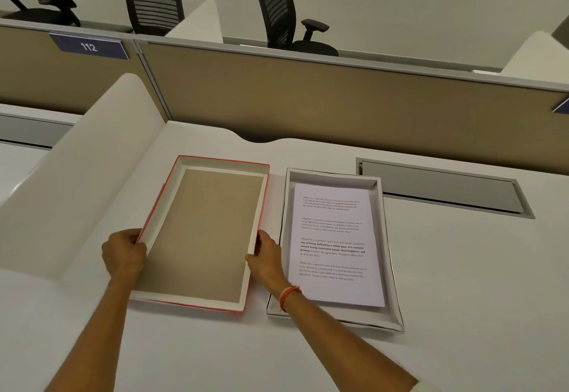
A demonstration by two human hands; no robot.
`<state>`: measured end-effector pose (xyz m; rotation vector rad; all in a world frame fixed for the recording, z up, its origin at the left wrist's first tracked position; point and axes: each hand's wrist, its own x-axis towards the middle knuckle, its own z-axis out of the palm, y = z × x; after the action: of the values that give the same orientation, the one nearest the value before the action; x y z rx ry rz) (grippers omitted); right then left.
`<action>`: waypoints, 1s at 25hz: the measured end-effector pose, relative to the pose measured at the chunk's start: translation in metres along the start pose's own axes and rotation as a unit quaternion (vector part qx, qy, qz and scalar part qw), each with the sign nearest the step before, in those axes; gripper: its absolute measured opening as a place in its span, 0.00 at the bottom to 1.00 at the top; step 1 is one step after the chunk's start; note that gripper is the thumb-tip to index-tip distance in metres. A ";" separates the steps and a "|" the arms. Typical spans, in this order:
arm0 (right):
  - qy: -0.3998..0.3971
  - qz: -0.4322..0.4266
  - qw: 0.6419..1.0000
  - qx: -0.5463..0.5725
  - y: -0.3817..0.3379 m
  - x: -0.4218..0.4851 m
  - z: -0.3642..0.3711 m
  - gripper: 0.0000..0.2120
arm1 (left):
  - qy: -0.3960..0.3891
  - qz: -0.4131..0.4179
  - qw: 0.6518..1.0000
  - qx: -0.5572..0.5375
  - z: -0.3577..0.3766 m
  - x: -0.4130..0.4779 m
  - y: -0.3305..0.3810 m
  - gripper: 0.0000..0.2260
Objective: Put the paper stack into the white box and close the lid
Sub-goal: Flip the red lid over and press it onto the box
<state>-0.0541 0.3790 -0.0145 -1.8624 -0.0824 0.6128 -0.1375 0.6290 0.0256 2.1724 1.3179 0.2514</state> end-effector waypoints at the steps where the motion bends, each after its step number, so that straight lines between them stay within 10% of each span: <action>1: -0.005 -0.001 1.000 0.001 0.001 0.000 -0.001 0.22 | 0.008 0.005 1.000 0.004 -0.004 -0.002 0.002 0.16; 11: -0.016 -0.091 0.993 -0.067 -0.053 -0.010 0.007 0.29 | 0.121 0.088 0.987 0.065 -0.051 -0.040 0.061 0.18; 15: -0.057 -0.117 0.992 -0.003 -0.111 -0.018 0.022 0.14 | 0.142 0.108 0.978 0.104 -0.054 -0.064 0.086 0.19; 25: -0.101 -0.068 0.975 0.188 -0.178 -0.018 0.015 0.14 | 0.177 0.211 0.952 0.133 -0.048 -0.136 0.135 0.10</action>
<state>-0.0345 0.4529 0.1478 -1.4136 -0.2107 0.6695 -0.1246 0.4839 0.1590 2.7269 1.0970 0.6946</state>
